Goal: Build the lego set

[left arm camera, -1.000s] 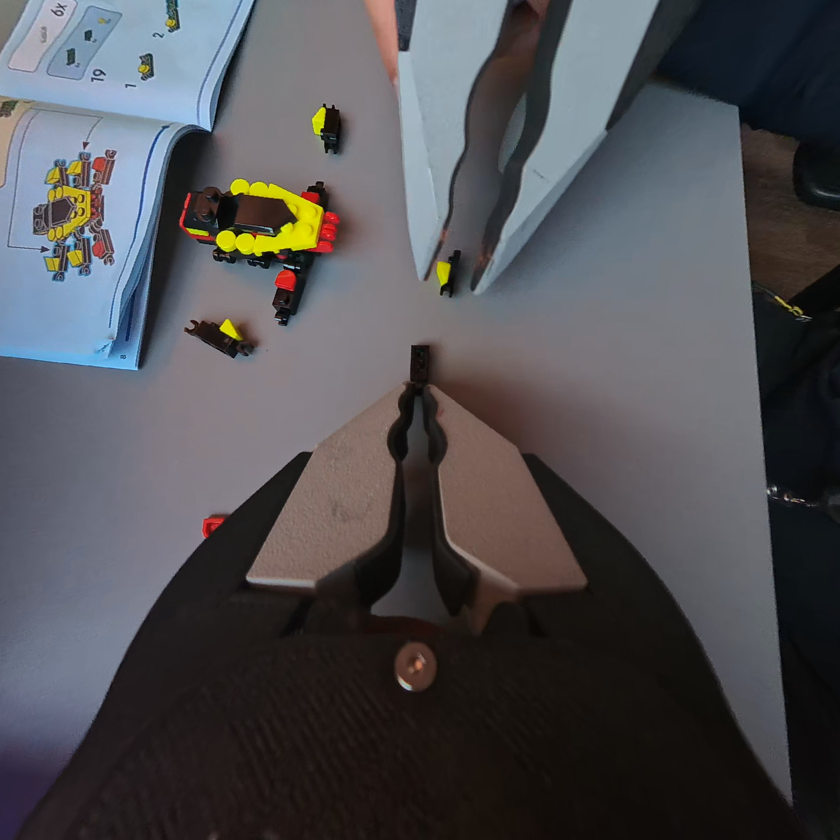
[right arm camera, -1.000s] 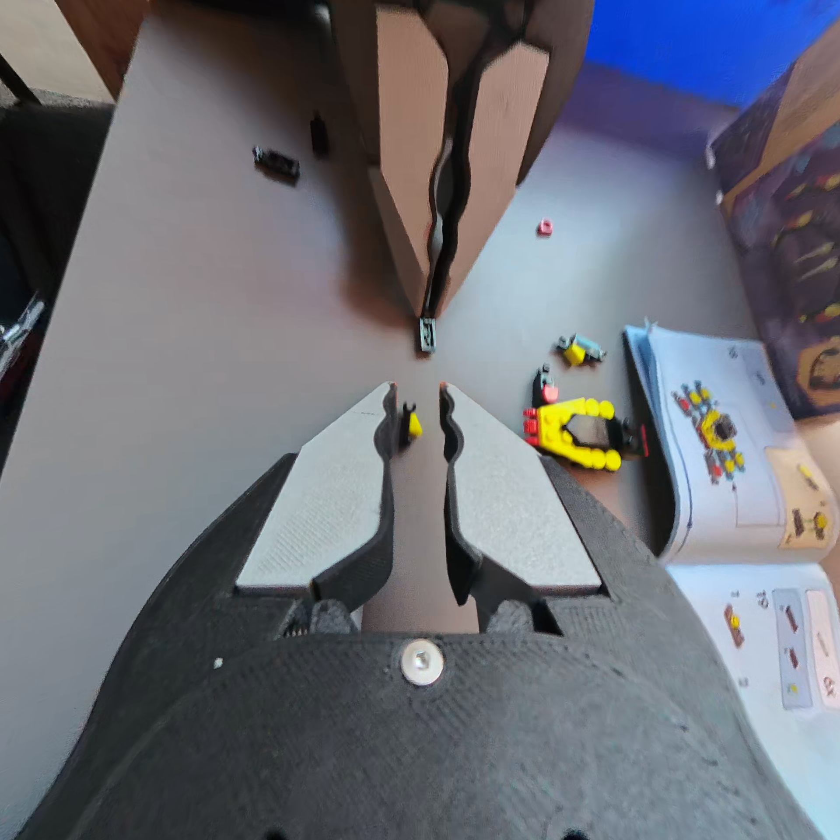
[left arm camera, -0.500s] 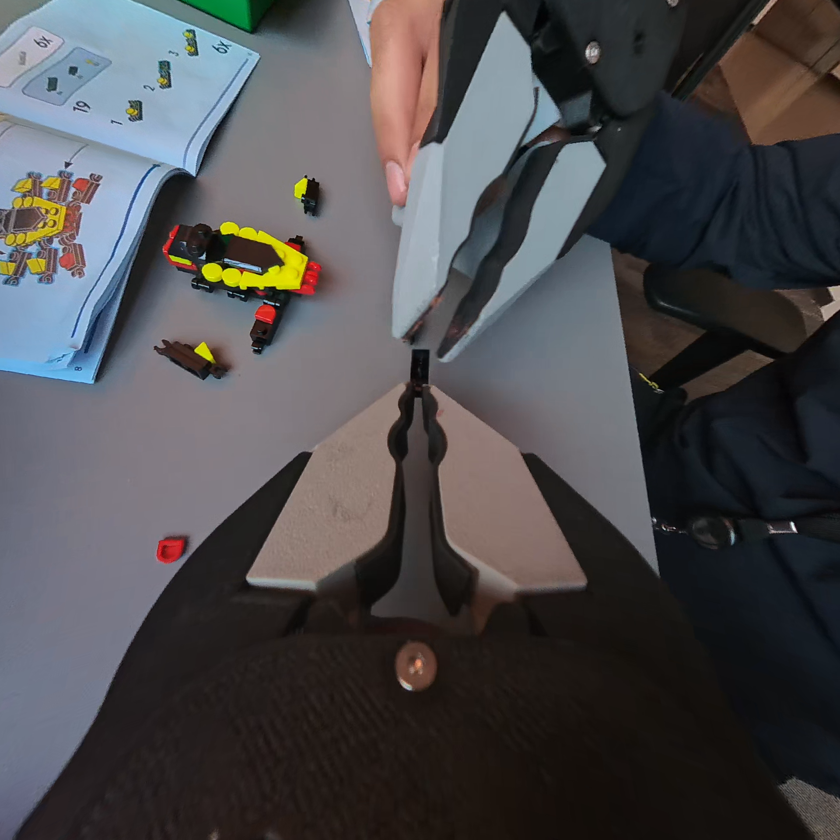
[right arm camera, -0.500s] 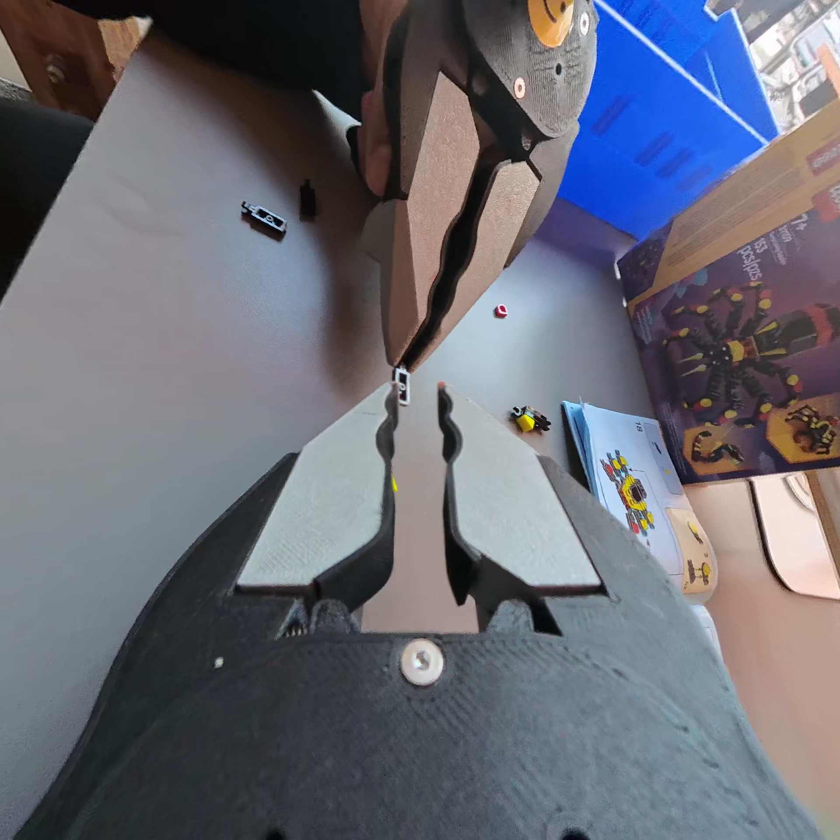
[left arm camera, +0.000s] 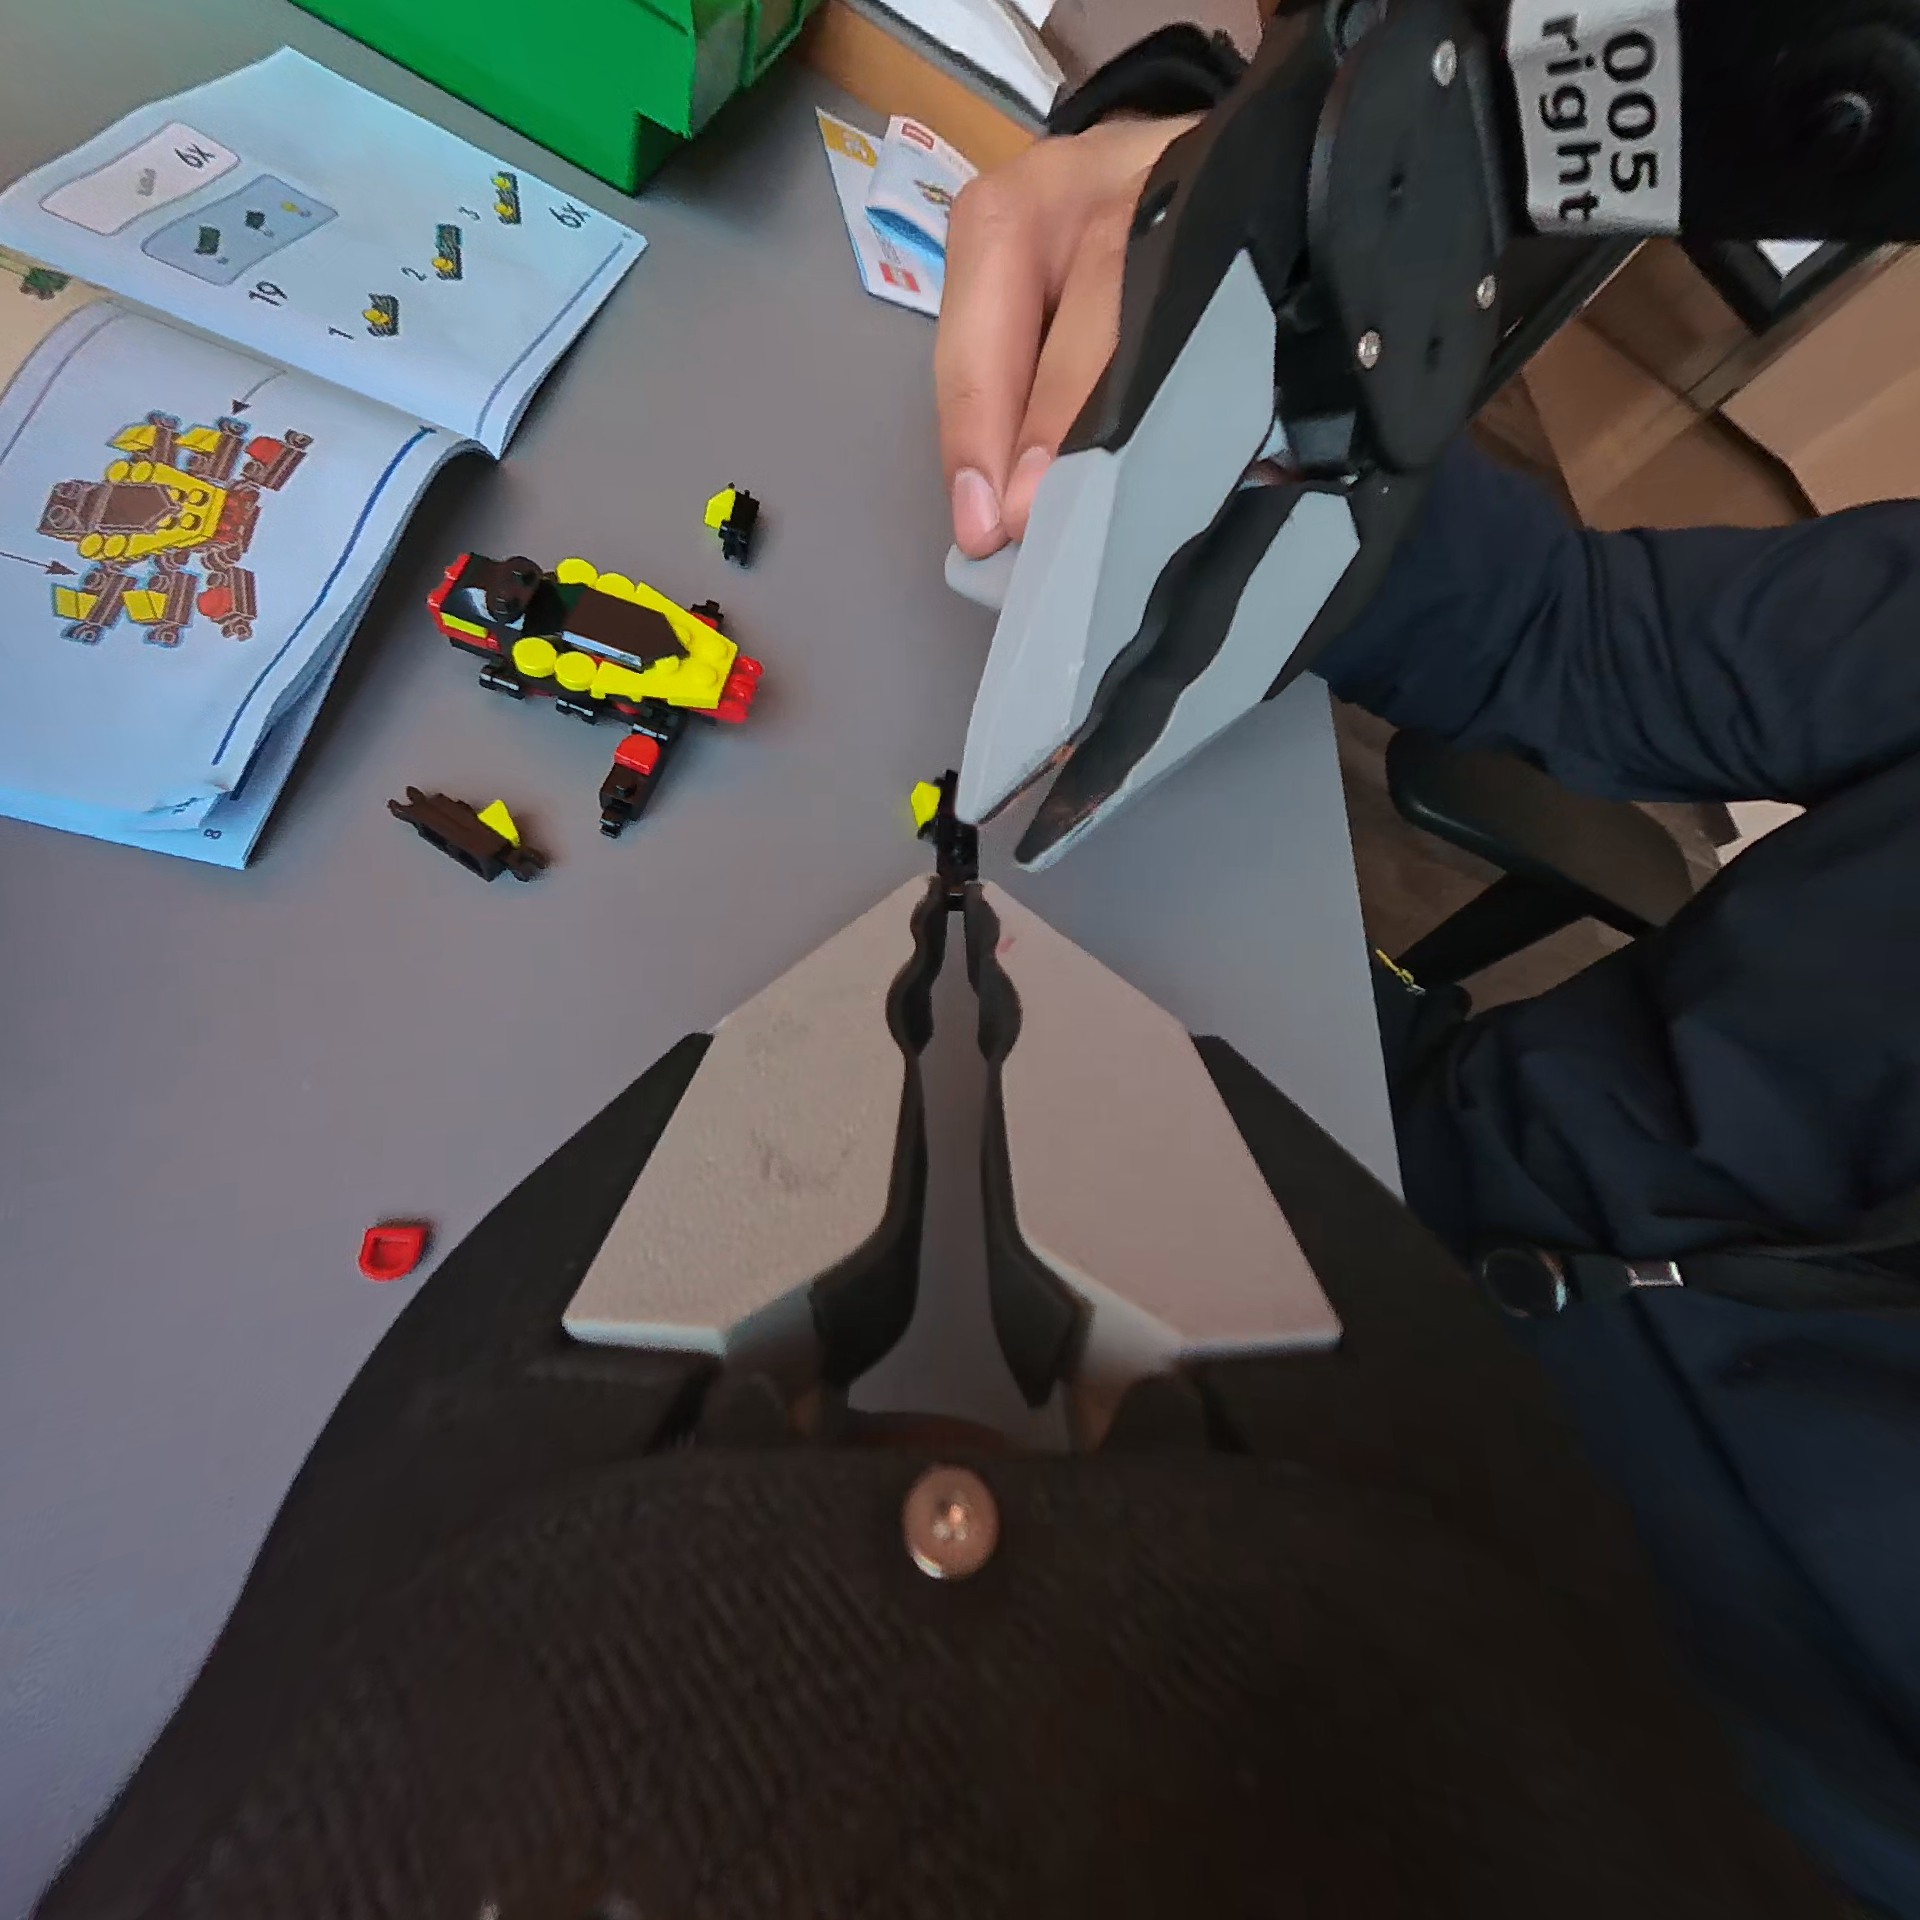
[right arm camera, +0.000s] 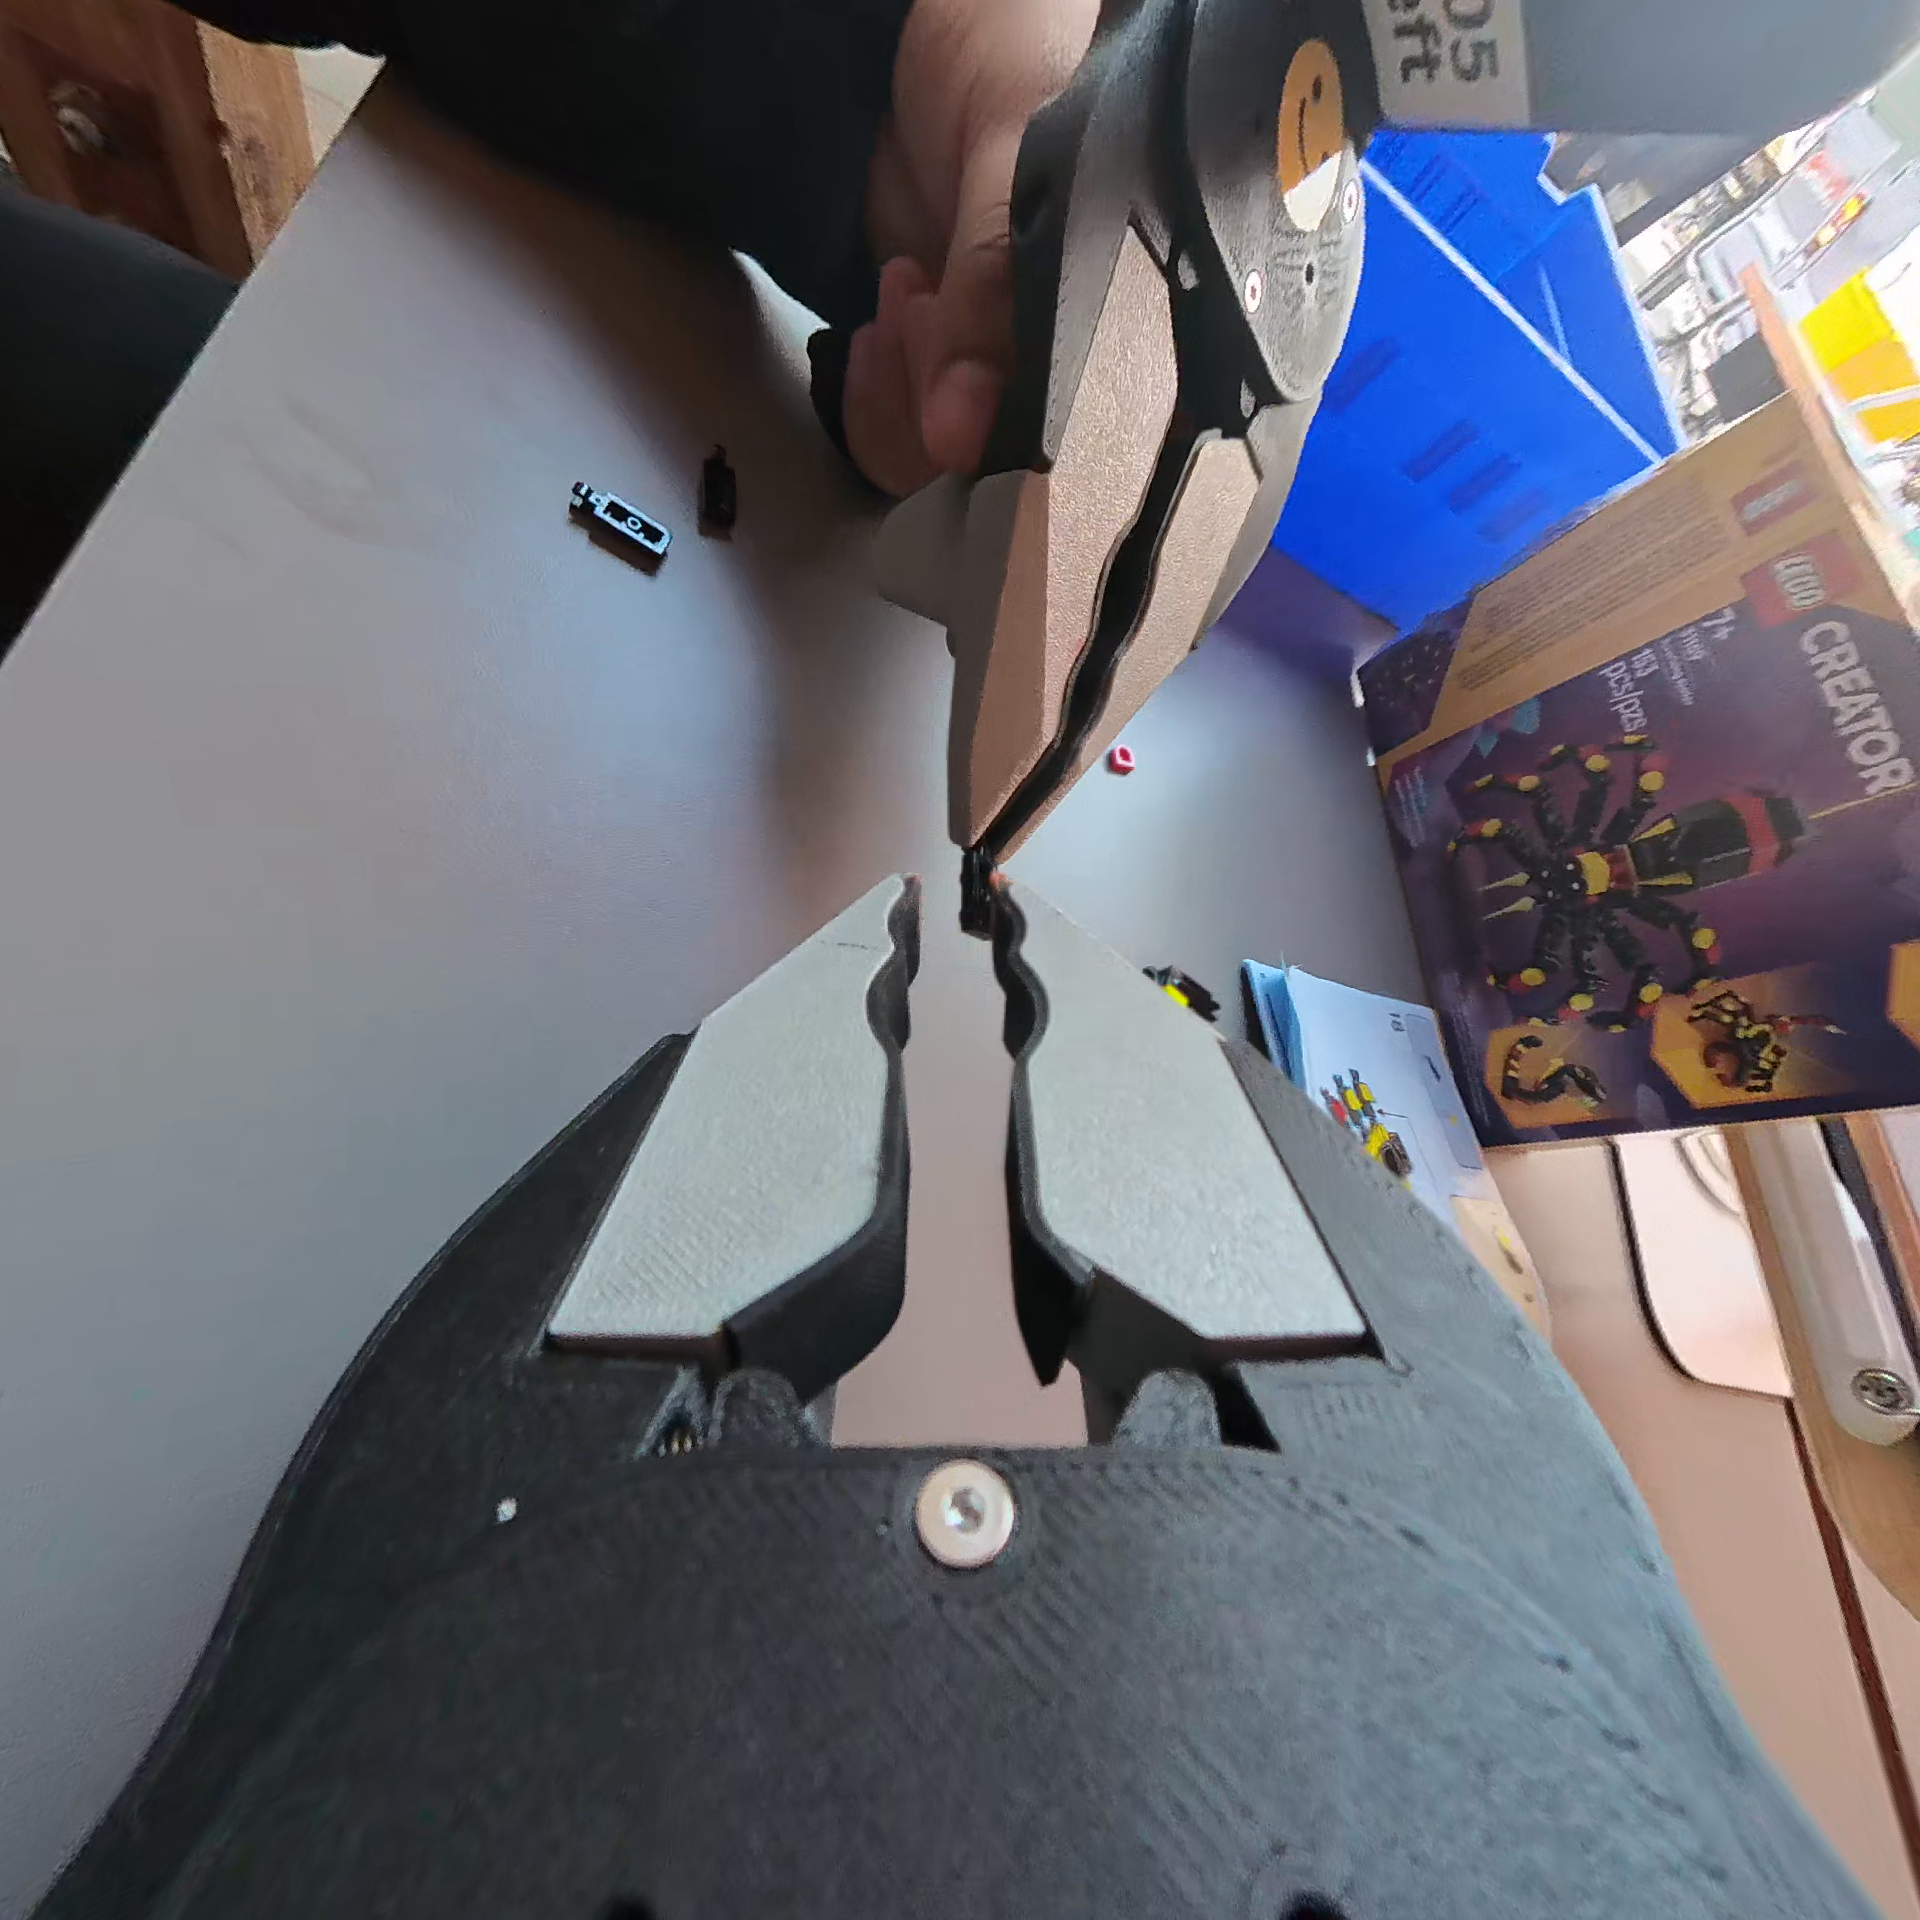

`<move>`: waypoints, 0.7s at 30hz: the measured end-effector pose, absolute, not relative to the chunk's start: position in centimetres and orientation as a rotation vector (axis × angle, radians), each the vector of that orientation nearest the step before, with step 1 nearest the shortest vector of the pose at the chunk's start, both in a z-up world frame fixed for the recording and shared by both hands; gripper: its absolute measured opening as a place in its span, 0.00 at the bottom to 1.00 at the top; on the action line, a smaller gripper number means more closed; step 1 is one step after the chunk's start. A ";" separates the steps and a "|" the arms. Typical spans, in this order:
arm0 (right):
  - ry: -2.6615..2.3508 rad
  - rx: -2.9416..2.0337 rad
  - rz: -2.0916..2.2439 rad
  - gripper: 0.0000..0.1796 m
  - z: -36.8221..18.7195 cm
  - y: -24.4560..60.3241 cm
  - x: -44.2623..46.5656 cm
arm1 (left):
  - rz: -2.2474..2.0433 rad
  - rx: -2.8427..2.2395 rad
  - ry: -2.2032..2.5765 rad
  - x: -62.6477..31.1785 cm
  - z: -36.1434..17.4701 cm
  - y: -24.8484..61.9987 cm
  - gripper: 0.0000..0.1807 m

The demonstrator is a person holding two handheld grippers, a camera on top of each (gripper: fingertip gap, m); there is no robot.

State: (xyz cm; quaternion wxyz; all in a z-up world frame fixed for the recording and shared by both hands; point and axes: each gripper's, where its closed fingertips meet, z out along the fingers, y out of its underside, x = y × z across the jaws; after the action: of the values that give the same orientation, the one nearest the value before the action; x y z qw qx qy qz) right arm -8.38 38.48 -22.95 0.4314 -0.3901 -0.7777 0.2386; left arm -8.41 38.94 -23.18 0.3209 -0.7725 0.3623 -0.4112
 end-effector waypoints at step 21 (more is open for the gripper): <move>-1.862 -1.017 0.503 0.03 -22.8 40.3 -9.0 | -1.170 -1.997 0.854 -8.1 -22.1 39.5 0.00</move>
State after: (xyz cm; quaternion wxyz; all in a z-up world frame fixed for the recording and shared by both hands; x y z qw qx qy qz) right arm -9.02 40.27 -22.76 0.4625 -0.4134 -0.7572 0.2046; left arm -8.14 39.51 -22.13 0.3312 -0.7638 0.3267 -0.4474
